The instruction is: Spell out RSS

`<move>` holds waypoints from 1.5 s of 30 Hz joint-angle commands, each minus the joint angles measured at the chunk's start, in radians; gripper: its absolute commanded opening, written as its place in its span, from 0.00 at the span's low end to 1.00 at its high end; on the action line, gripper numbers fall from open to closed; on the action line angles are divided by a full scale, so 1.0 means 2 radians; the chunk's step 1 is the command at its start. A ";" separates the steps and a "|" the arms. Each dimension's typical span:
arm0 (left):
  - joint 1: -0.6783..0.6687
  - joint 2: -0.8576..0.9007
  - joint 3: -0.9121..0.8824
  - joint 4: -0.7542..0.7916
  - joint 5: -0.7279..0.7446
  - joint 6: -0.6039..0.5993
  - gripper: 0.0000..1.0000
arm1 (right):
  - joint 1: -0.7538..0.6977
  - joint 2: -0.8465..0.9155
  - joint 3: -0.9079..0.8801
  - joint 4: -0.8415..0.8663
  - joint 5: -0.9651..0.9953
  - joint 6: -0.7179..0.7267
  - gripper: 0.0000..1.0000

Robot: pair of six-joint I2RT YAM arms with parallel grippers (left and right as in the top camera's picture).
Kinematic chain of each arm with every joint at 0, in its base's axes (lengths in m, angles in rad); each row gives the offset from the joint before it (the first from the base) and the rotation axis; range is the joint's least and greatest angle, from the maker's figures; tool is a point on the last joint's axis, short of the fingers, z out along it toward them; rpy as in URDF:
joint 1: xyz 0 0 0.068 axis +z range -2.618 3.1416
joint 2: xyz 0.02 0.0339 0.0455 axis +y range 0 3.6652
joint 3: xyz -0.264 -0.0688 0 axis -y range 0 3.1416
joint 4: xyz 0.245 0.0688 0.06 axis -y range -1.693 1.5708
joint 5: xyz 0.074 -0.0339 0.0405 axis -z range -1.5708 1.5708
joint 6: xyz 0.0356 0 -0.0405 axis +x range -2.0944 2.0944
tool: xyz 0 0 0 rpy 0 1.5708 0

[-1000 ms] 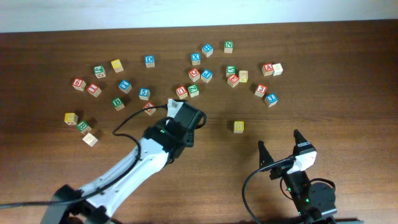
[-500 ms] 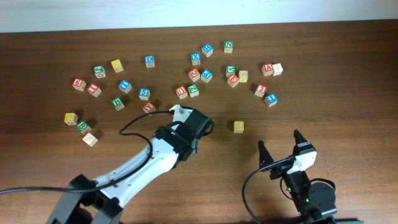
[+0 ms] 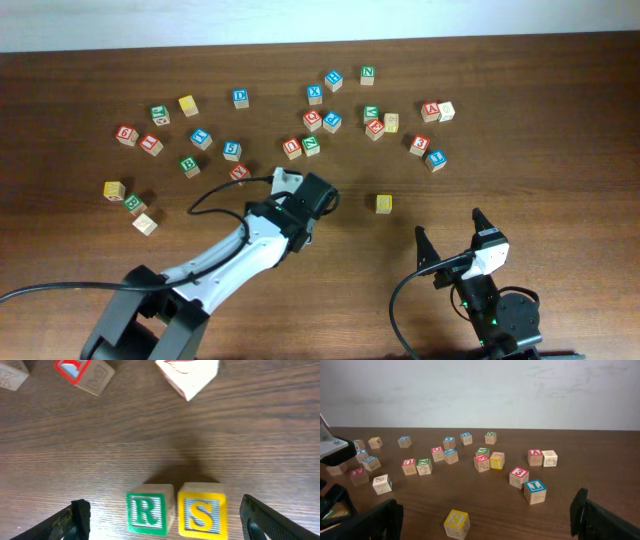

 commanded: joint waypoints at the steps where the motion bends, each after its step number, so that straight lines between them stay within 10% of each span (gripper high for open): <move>1: 0.003 0.005 0.009 -0.001 -0.005 -0.005 0.87 | -0.004 -0.004 -0.003 -0.002 -0.004 0.002 0.98; 45: 0.023 -0.013 0.022 -0.032 0.029 -0.008 0.87 | -0.004 -0.004 -0.003 -0.002 -0.004 0.002 0.98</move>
